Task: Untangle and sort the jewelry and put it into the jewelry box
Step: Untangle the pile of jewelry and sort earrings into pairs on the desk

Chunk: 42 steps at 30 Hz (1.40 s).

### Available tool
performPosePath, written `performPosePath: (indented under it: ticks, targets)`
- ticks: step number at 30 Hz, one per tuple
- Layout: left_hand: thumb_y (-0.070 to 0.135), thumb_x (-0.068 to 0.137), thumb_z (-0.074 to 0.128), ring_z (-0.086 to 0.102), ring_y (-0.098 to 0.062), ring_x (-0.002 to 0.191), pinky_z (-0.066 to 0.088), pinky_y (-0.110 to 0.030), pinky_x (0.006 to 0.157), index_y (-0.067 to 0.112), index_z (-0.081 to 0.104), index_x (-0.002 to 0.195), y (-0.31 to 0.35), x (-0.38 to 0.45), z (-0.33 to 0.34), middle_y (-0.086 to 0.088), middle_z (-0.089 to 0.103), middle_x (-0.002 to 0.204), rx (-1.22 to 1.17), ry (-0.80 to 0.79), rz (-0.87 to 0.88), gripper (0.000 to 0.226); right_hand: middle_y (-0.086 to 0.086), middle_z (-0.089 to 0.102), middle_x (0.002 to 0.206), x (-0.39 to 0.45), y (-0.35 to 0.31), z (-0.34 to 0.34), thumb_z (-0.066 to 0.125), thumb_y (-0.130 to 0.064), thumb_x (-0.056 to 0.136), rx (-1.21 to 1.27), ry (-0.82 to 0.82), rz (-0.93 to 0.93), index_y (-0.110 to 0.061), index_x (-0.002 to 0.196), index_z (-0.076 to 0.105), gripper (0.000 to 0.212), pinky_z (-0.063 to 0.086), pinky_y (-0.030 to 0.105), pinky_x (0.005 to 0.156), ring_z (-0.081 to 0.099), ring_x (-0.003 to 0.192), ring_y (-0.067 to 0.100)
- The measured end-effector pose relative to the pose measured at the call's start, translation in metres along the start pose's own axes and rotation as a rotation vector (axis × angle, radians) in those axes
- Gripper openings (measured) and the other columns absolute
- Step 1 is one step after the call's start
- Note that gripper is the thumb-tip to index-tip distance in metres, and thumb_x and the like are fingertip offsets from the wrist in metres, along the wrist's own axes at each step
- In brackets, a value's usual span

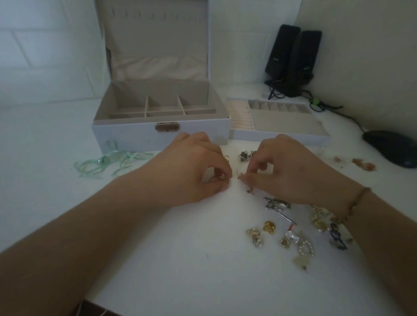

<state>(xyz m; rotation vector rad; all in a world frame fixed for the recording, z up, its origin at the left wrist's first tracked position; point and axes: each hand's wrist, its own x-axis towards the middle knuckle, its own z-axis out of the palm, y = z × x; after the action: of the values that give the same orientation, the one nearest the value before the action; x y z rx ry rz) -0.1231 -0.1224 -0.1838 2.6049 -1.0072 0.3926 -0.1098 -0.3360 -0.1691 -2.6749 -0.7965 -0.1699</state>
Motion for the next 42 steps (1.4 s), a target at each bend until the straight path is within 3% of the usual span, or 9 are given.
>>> performPosePath:
  ticks: [3,6,10,15,21,26,31,37,42]
  targets:
    - [0.045,0.081,0.061,0.057,-0.016,0.091,0.047,-0.045,0.079,0.031,0.074,0.096,-0.002,0.0,0.002,0.014,0.067,0.089,-0.042,0.026,0.012,0.024,-0.014,0.058,0.075,-0.001,0.002,-0.017,0.055,-0.059,0.072,0.016,0.043,0.011,-0.039,0.067,0.064,0.023,0.037,0.019,0.064,0.052,0.074,0.004]
    - [0.039,0.081,0.067,0.056,-0.016,0.09,0.049,-0.044,0.077,0.029,0.074,0.098,0.001,0.0,0.003,0.013,0.067,0.094,-0.086,0.08,0.048,0.021,-0.016,0.061,0.073,-0.008,0.015,-0.044,0.058,-0.052,0.071,0.021,-0.01,-0.002,-0.039,0.073,0.066,0.016,0.035,0.018,0.061,0.053,0.067,0.003]
    - [0.034,0.081,0.07,0.055,-0.015,0.095,0.044,-0.042,0.08,0.028,0.073,0.102,0.02,0.0,0.006,0.012,0.066,0.099,-0.083,0.121,0.17,0.021,-0.019,0.065,0.086,-0.015,0.042,-0.057,0.072,-0.044,0.07,0.034,-0.202,-0.015,-0.044,0.083,0.07,0.013,0.04,0.019,0.068,0.056,0.083,0.002]
    - [0.039,0.087,0.061,0.052,-0.017,0.102,0.04,-0.04,0.083,0.03,0.069,0.11,0.036,0.005,0.018,0.014,0.064,0.107,0.046,0.097,0.212,0.026,-0.027,0.061,0.106,-0.016,0.049,-0.059,0.074,-0.037,0.075,0.046,-0.356,-0.091,-0.05,0.094,0.066,0.024,0.036,0.008,0.08,0.051,0.101,-0.004]
    - [0.044,0.092,0.056,0.052,-0.019,0.104,0.036,-0.043,0.087,0.035,0.07,0.11,0.045,0.012,0.029,0.015,0.064,0.104,0.157,0.06,0.235,0.025,-0.03,0.06,0.102,-0.016,0.052,-0.059,0.074,-0.04,0.075,0.005,-0.459,-0.105,-0.051,0.092,0.066,0.022,0.045,0.028,0.092,0.051,0.098,-0.005]
    - [0.043,0.089,0.059,0.053,-0.019,0.101,0.039,-0.046,0.084,0.035,0.072,0.101,0.044,0.012,0.029,0.016,0.065,0.096,0.087,0.081,0.222,0.02,-0.022,0.06,0.106,-0.014,0.043,-0.051,0.072,-0.058,0.069,0.039,-0.437,-0.254,-0.048,0.096,0.065,0.029,0.044,0.031,0.092,0.054,0.103,0.004]
    - [0.042,0.088,0.059,0.053,-0.019,0.099,0.038,-0.044,0.084,0.036,0.074,0.099,0.044,0.012,0.028,0.017,0.066,0.093,0.039,0.081,0.221,0.019,-0.019,0.062,0.094,-0.013,0.036,-0.043,0.077,-0.043,0.07,0.122,-0.444,-0.293,-0.038,0.08,0.072,0.013,0.033,0.005,0.087,0.05,0.101,0.0]
    - [0.045,0.087,0.057,0.052,-0.017,0.098,0.037,-0.044,0.085,0.035,0.074,0.094,0.044,0.012,0.028,0.018,0.066,0.091,-0.006,0.077,0.189,0.022,-0.016,0.065,0.092,-0.015,0.04,-0.047,0.066,-0.059,0.064,0.126,-0.477,-0.228,-0.036,0.079,0.073,0.028,0.034,0.017,0.088,0.05,0.103,0.0]
    - [0.042,0.084,0.064,0.051,-0.014,0.098,0.035,-0.042,0.086,0.035,0.072,0.09,0.044,0.011,0.029,0.018,0.065,0.089,-0.052,0.076,0.156,0.013,-0.013,0.066,0.091,-0.017,0.033,-0.05,0.07,-0.05,0.068,0.219,-0.458,-0.24,-0.032,0.079,0.073,0.021,0.04,0.02,0.089,0.055,0.101,0.006]
